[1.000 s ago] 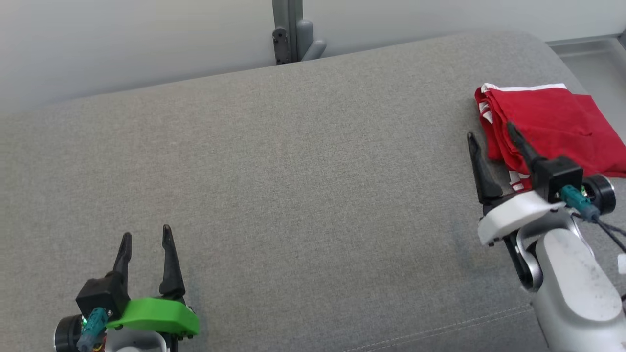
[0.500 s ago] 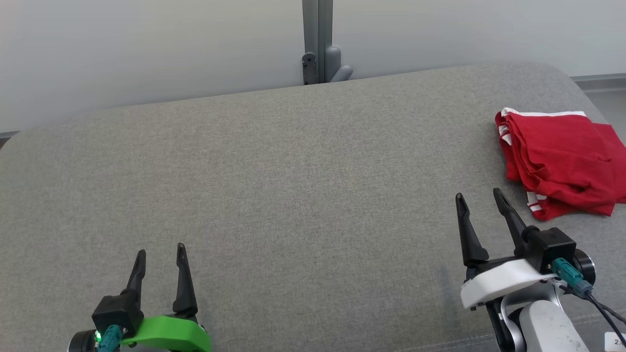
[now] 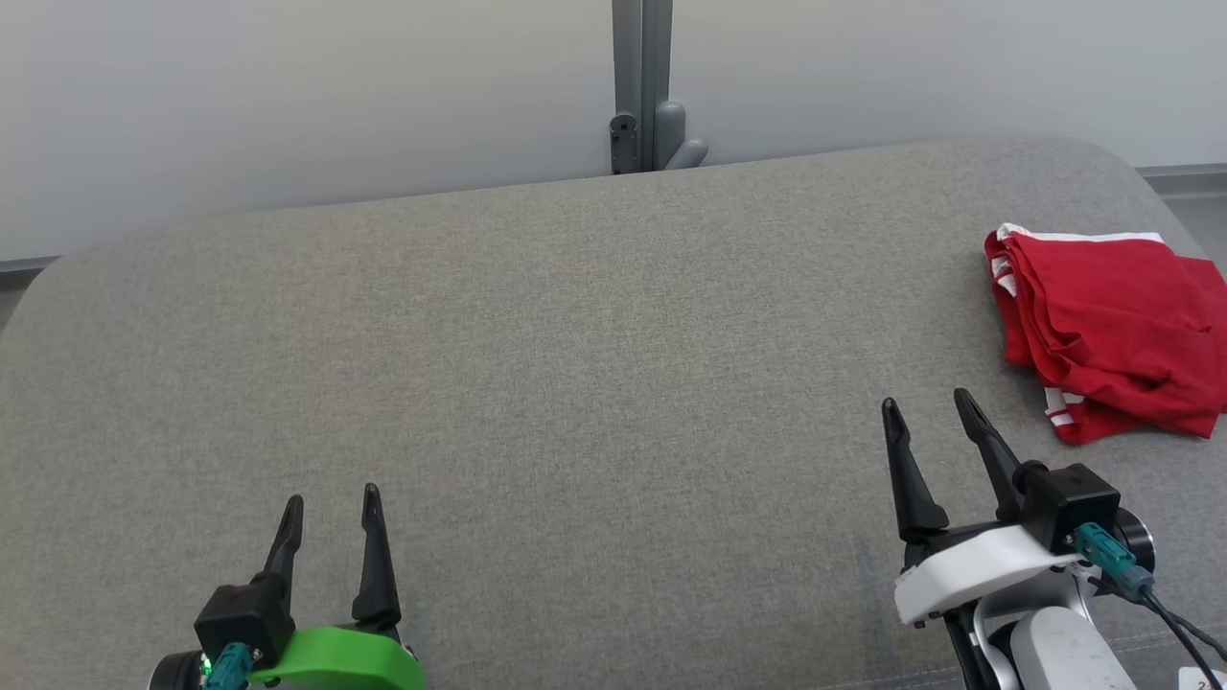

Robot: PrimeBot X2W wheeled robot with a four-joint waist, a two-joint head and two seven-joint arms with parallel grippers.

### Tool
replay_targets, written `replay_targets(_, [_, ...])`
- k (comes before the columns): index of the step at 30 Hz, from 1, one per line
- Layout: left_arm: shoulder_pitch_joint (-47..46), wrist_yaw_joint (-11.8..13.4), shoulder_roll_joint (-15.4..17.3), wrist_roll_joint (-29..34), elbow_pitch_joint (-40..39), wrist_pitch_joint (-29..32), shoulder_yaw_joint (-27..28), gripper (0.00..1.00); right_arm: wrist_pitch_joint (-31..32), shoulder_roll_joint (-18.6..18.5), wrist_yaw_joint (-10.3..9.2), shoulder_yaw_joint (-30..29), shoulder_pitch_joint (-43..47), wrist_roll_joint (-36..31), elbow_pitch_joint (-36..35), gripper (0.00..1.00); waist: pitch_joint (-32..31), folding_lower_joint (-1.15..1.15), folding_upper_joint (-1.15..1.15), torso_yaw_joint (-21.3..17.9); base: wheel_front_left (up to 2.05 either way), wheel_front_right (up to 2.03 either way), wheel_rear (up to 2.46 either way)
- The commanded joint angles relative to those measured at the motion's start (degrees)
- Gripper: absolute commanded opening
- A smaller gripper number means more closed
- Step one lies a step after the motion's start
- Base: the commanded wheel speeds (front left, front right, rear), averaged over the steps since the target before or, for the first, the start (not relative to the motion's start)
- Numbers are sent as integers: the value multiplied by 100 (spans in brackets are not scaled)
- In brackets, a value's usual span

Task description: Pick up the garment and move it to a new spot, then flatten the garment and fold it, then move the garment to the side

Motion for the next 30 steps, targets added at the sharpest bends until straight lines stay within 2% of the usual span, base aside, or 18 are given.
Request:
replay_targets(1, [81, -23, -20, 71, -9, -27, 32, 100, 7, -1, -8, 18, 62, 19, -23, 100, -6, 0, 53, 1, 0, 0, 0])
replay_targets(10, [125, -87, -48, 125, -4, -27, 77, 100, 39, -2, -8, 36, 106, 41, -28, 100, -46, 0, 53, 3, 0, 0, 0])
replay_targets(11, [44, -62, -45, 73, 20, 2, 54, 0, 20, 1, 0, 31, 56, 6, 7, 0, -46, 0, 0, 3, 0, 0, 0])
replay_targets(15, [60, -73, -59, -7, 206, 56, 59, 0, 50, 17, 1, 20, 147, 96, 175, 0, -46, 0, 0, 4, 0, 0, 0])
replay_targets(30, [-223, -273, -72, -1594, 292, 457, 312, 0, 522, 12, 0, -254, -41, 1825, 309, 0, -36, 0, 7, 12, 0, 0, 0])
